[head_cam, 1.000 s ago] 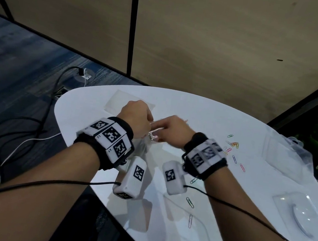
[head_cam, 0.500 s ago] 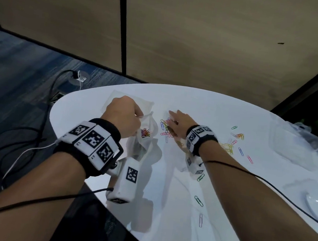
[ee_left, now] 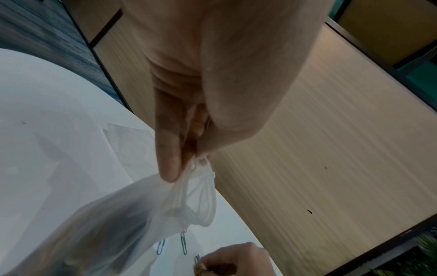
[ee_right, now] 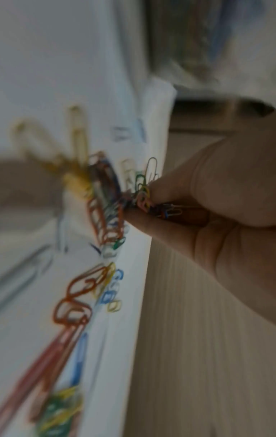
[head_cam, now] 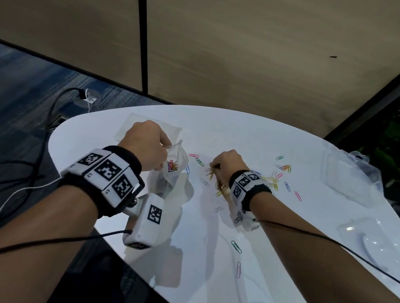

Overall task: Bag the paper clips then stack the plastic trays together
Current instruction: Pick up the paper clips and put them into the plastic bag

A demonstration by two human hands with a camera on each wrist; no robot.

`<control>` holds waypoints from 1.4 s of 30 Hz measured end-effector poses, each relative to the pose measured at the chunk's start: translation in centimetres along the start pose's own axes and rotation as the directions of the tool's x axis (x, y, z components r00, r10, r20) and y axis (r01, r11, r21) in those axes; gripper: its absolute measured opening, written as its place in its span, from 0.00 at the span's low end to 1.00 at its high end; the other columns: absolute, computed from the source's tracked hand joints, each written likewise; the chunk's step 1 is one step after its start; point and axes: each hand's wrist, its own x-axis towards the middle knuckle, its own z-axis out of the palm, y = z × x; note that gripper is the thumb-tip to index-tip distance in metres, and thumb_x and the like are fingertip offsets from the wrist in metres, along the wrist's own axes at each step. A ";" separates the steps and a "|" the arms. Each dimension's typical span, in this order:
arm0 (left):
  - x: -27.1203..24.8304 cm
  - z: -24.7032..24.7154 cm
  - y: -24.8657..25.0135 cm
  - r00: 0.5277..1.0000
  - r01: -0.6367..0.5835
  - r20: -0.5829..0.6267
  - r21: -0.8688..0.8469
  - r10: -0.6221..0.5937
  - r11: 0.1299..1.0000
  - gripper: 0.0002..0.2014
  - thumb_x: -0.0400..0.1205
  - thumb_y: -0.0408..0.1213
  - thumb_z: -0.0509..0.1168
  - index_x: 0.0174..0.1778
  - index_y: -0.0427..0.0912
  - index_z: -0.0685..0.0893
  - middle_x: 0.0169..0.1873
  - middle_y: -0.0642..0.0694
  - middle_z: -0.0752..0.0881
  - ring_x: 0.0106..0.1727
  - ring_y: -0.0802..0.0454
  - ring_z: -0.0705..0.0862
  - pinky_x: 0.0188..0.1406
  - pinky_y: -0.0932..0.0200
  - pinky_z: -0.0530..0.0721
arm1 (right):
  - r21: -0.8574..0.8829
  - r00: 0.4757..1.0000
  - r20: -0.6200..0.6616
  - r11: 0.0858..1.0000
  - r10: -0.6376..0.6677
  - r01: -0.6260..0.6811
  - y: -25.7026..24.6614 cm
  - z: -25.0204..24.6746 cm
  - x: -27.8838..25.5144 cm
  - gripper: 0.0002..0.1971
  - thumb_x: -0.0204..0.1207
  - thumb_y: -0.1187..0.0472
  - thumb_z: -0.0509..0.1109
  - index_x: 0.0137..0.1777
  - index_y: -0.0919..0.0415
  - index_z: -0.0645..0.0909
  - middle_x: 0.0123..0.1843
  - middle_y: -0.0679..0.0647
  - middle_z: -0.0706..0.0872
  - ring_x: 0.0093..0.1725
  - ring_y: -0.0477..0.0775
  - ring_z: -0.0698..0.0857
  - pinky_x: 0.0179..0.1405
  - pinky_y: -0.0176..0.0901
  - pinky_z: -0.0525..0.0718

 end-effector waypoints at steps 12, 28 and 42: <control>0.1 0.5 0.5 1.000 0.007 0.020 -0.008 -0.007 1.000 0.12 0.80 0.23 0.64 0.42 0.42 0.91 0.33 0.39 0.93 0.34 0.45 0.94 0.48 0.47 0.94 | 0.981 0.982 0.188 -0.049 0.008 -0.187 -6.1 -7.4 -5.2 0.12 0.71 0.78 0.75 0.54 0.82 0.84 0.46 0.67 0.89 0.41 0.60 0.90 0.50 0.46 0.91; -0.2 0.0 0.1 1.000 -0.009 0.023 -0.031 0.010 0.999 0.11 0.80 0.24 0.65 0.52 0.38 0.91 0.34 0.38 0.93 0.36 0.45 0.94 0.51 0.48 0.93 | 0.671 0.987 -0.006 0.733 0.158 -0.113 -12.1 -6.2 -4.9 0.05 0.73 0.67 0.73 0.42 0.63 0.91 0.38 0.58 0.93 0.39 0.57 0.92 0.45 0.49 0.92; -0.3 0.1 0.1 0.999 0.001 0.035 -0.012 -0.001 1.000 0.14 0.79 0.21 0.67 0.55 0.38 0.91 0.35 0.40 0.93 0.39 0.46 0.94 0.53 0.47 0.93 | 0.490 0.999 0.031 0.870 0.044 -0.054 -12.1 -6.4 -5.8 0.11 0.72 0.64 0.77 0.54 0.61 0.91 0.50 0.57 0.92 0.48 0.53 0.89 0.53 0.41 0.87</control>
